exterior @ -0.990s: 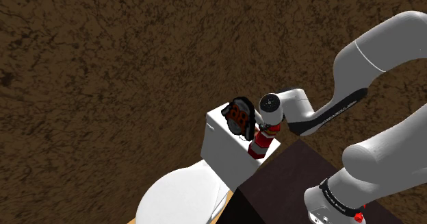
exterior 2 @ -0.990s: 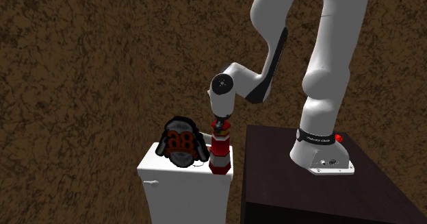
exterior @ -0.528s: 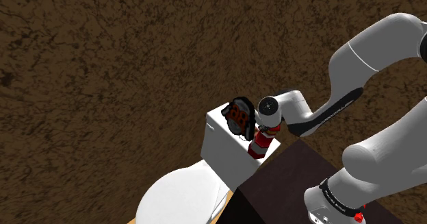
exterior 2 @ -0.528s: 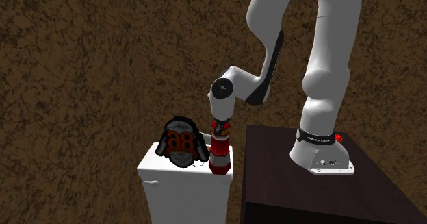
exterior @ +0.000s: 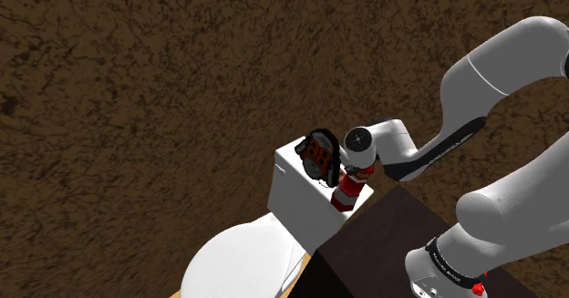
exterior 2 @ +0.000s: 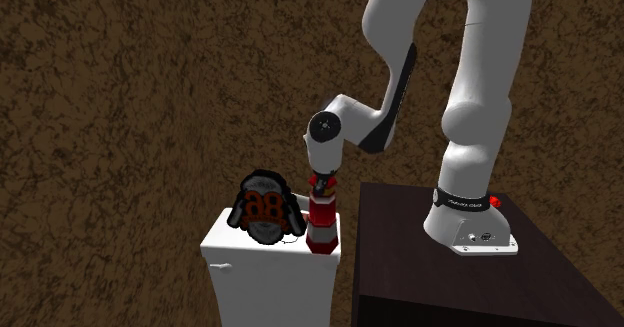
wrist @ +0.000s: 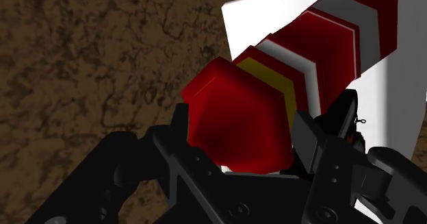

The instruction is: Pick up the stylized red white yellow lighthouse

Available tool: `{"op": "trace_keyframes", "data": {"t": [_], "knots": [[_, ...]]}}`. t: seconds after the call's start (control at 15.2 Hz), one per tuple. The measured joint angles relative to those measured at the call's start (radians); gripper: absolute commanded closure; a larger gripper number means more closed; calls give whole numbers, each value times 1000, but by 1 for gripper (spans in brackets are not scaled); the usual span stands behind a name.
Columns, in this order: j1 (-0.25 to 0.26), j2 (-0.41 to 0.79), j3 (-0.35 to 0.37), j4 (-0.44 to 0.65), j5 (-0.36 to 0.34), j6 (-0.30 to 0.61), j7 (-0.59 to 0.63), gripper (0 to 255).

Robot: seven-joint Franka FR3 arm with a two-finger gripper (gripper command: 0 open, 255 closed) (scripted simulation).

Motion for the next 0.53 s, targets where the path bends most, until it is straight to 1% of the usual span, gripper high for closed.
{"op": "trace_keyframes", "data": {"t": [0.33,0.53], "knots": [[6,-111,5,-28,115,27,-113,255],[20,-186,1,-46,195,38,-191,255]]}}
